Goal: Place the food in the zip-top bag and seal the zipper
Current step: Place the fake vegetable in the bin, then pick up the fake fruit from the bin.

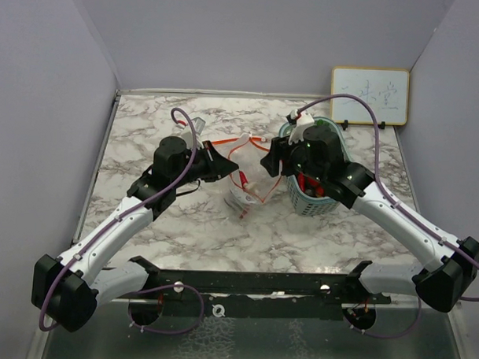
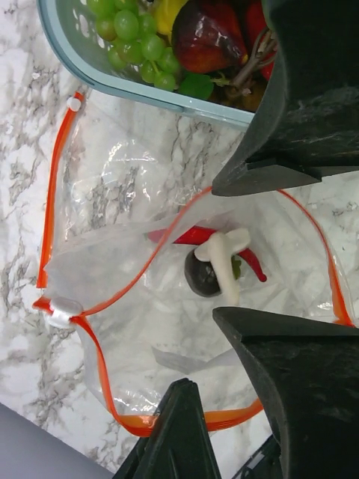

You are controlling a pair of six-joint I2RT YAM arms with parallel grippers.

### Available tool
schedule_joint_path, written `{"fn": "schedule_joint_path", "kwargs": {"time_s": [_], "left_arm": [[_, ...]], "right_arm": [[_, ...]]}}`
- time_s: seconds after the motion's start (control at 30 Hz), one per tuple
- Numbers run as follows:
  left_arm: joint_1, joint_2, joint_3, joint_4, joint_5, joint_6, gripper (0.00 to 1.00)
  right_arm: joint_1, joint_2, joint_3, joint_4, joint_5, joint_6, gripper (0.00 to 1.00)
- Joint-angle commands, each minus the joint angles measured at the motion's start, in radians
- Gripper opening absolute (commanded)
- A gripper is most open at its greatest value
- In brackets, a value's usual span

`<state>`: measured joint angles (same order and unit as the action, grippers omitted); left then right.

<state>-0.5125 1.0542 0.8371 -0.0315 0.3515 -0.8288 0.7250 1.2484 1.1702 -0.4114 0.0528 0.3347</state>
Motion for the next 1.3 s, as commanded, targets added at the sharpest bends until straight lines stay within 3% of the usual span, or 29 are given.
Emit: {"fn": "schedule_joint_path", "kwargs": {"time_s": [0.0, 0.17, 0.3, 0.43, 0.53, 0.8, 1.07, 1.27], "left_arm": [[0.000, -0.002, -0.004, 0.028, 0.026, 0.002, 0.00], [0.000, 0.006, -0.013, 0.031, 0.027, 0.003, 0.00], [0.000, 0.008, -0.018, 0.029, 0.032, 0.010, 0.00], [0.000, 0.009, -0.014, 0.015, 0.040, 0.025, 0.00], [0.000, 0.008, -0.013, 0.013, 0.052, 0.033, 0.00], [0.000, 0.010, -0.006, -0.018, 0.049, 0.062, 0.00], [0.000, 0.030, 0.000, -0.024, 0.053, 0.079, 0.00], [0.000, 0.051, -0.004, -0.018, 0.066, 0.082, 0.00]], "right_arm": [[0.001, -0.020, 0.001, 0.052, 0.026, -0.024, 0.63], [0.000, -0.067, 0.015, 0.017, 0.161, -0.006, 0.71], [-0.001, -0.058, 0.039, -0.063, 0.374, 0.026, 0.71], [-0.028, -0.002, 0.076, -0.115, 0.484, 0.046, 0.69], [-0.093, 0.079, 0.118, -0.169, 0.459, 0.066, 0.69], [-0.234, 0.183, 0.073, -0.085, 0.288, 0.058, 0.68], [-0.242, 0.228, 0.017, -0.007, 0.157, 0.003, 0.67], [-0.242, 0.256, 0.040, -0.017, 0.155, -0.034, 0.67]]}}
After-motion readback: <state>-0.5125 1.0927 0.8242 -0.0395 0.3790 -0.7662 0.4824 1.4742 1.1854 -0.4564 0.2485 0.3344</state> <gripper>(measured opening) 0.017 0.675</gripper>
